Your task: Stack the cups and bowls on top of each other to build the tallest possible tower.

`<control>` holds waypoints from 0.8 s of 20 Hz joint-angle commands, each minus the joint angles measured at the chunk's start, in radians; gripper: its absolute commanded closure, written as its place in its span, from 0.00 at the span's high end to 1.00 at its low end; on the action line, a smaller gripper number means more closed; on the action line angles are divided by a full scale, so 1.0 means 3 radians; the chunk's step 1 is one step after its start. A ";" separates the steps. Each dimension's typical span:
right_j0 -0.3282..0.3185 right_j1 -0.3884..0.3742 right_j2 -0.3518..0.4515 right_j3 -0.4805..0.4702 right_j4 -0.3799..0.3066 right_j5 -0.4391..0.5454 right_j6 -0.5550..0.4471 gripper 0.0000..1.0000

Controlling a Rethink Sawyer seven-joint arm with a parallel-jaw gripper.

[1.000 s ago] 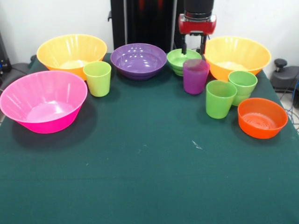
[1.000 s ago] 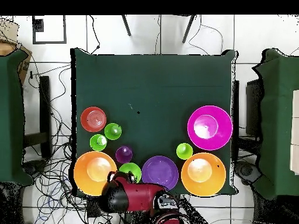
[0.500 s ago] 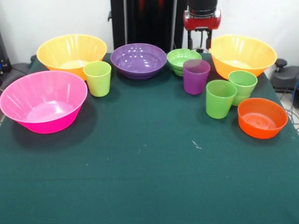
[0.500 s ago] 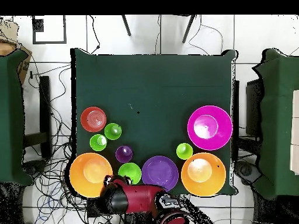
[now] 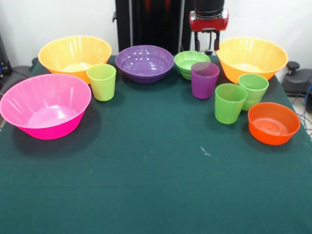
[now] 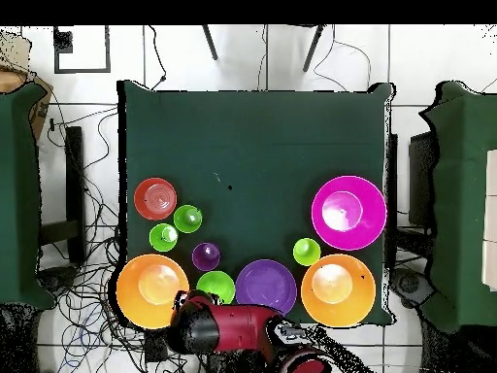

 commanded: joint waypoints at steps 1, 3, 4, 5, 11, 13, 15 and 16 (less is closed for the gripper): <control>-0.0043 0.0186 0.0275 -0.0208 -0.0168 0.0272 0.0184 1.00; -0.0008 0.0279 0.0196 -0.0298 -0.0225 0.0198 0.0156 1.00; -0.0009 0.0338 0.0176 -0.0330 -0.0251 0.0151 0.0154 1.00; -0.0024 0.0376 0.0168 -0.0366 -0.0271 0.0145 0.0141 1.00; 0.0008 0.0458 0.0104 -0.0431 -0.0349 0.0110 0.0174 1.00; -0.0005 0.0489 0.0109 -0.0502 -0.0368 0.0158 0.0145 1.00; -0.0001 0.0545 0.0072 -0.0541 -0.0415 0.0129 0.0127 1.00; 0.0025 0.0568 0.0038 -0.0565 -0.0436 0.0097 0.0126 1.00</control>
